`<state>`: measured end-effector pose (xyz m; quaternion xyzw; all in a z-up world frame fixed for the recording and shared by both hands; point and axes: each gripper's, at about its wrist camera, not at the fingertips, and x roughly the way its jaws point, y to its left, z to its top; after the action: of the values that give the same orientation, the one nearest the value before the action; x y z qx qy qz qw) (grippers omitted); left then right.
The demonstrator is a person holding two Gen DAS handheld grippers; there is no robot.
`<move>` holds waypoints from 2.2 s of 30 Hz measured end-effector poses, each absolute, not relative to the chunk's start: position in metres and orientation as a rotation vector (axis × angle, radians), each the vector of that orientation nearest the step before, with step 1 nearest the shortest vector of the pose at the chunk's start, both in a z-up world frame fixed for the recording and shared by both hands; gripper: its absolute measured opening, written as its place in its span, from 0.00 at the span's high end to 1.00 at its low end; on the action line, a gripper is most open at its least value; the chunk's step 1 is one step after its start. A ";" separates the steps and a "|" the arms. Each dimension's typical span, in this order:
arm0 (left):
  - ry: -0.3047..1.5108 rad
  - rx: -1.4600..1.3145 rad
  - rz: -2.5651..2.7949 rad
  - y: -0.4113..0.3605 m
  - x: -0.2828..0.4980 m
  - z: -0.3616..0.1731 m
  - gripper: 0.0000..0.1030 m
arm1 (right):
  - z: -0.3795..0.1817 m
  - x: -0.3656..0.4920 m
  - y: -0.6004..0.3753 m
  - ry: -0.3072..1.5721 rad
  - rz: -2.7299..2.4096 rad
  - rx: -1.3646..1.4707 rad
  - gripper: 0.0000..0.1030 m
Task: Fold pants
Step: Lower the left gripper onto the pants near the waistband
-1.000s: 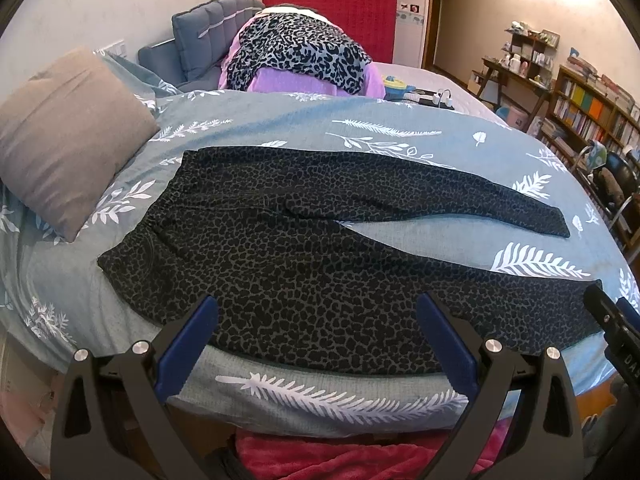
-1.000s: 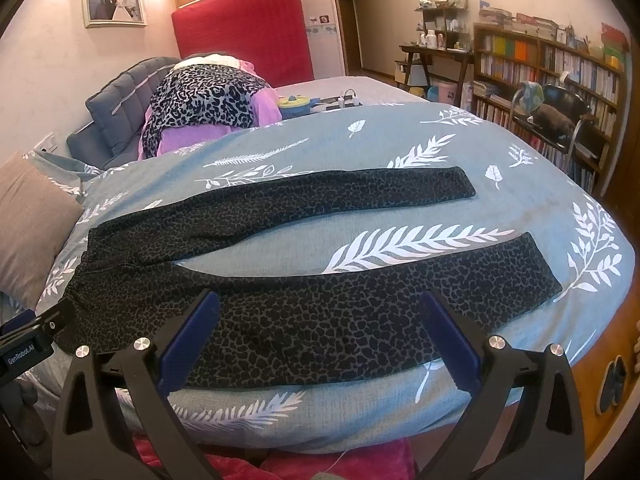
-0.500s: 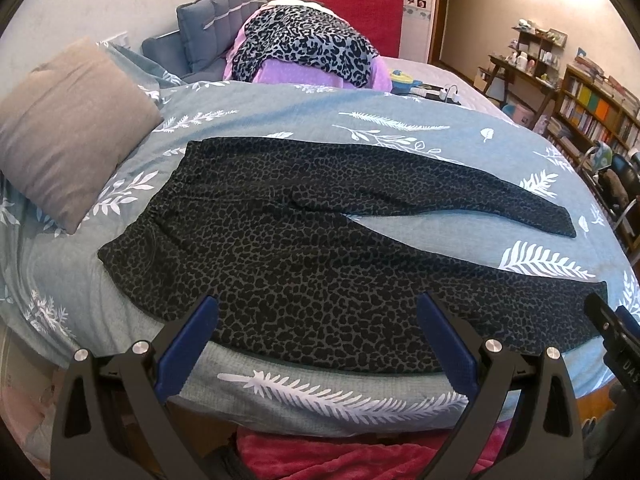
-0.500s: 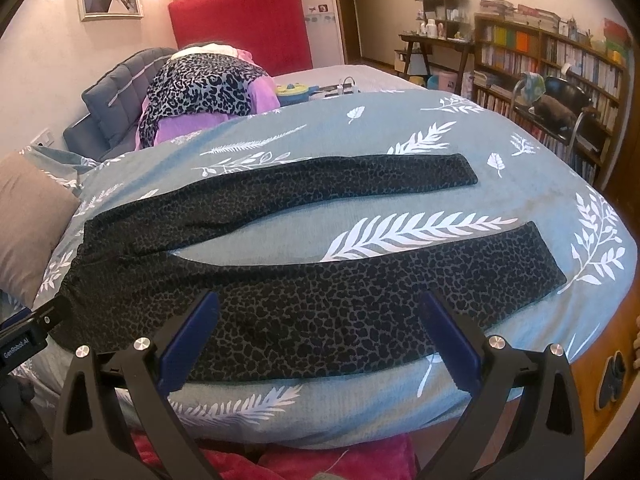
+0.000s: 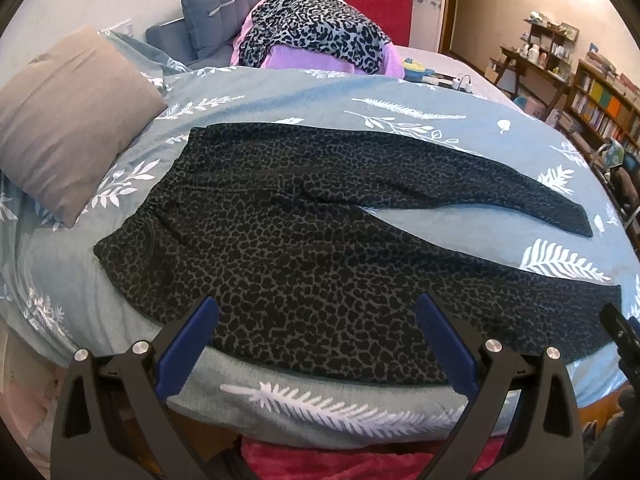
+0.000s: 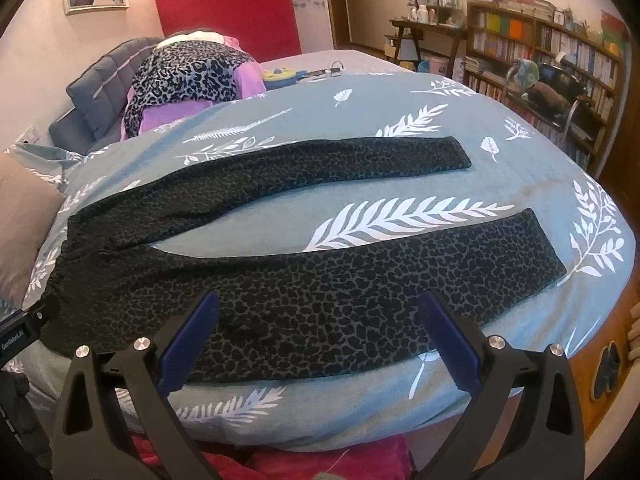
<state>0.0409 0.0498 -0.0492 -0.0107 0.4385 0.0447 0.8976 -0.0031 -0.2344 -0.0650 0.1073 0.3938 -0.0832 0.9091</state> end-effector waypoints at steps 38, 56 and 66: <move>1.038 -0.016 0.239 0.100 0.164 -0.097 0.05 | -0.115 0.079 -0.264 0.930 -0.136 0.319 0.02; 1.106 -0.235 0.365 0.172 0.286 -0.087 0.05 | -0.146 0.108 -0.258 0.997 -0.116 0.308 0.02; 1.145 -0.307 0.484 0.201 0.351 -0.102 0.05 | -0.157 0.122 -0.266 1.014 -0.109 0.326 0.02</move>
<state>0.3507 0.2013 -0.1016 -0.1430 0.5341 0.2258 0.8021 0.1223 -0.2656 -0.1568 0.1555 0.4832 -0.0518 0.8601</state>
